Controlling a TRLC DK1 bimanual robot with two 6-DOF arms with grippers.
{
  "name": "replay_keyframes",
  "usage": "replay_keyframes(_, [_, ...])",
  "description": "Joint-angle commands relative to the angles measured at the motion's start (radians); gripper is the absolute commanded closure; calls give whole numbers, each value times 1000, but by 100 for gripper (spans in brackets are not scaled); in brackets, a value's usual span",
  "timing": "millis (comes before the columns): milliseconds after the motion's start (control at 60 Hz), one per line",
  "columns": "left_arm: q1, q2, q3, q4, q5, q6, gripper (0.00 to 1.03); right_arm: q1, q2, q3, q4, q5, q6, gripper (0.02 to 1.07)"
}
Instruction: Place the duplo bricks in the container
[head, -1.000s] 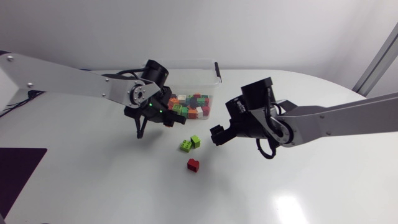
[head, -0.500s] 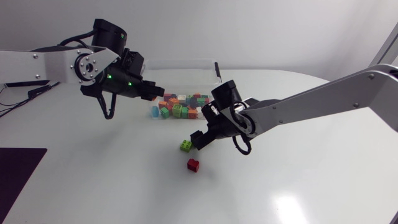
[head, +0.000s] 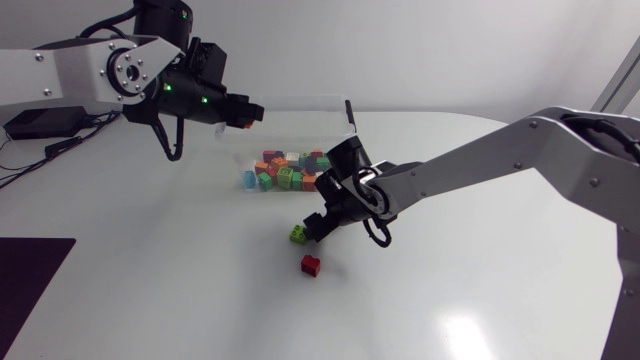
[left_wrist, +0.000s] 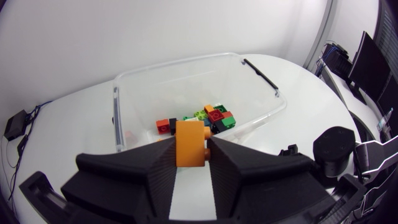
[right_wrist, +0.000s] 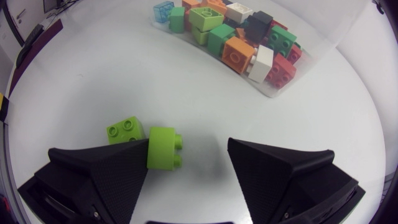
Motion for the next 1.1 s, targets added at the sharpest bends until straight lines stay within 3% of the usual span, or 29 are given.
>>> replay_keyframes(0, [5, 45, 69, -7, 17, 19, 78, -1, 42, 22, -12, 3, -30, 42])
replay_keyframes(150, [3, 111, 150, -10, 37, 15, 78, 9, 72, 33, -20, -19, -40, 70])
replay_keyframes(467, [8, 279, 344, -9, 39, 11, 75, -37, -46, -33, -23, -75, -54, 74])
replay_keyframes(533, [12, 308, 374, -9, 39, 11, 70, -43, -92, -48, -37, -80, -56, 74])
replay_keyframes(600, [12, 350, 417, -19, 34, 15, 19, -51, -152, -56, -57, -80, -57, 73])
replay_keyframes(650, [12, 361, 427, -21, 28, 19, 4, -59, -189, -53, -76, -80, -57, 73])
replay_keyframes(900, [48, 304, 376, -47, 28, 67, 4, -113, -313, 59, -161, -92, -59, 73])
replay_keyframes(1083, [77, 101, 204, -61, 51, 140, 4, -149, -290, 194, -172, -108, -48, 73])
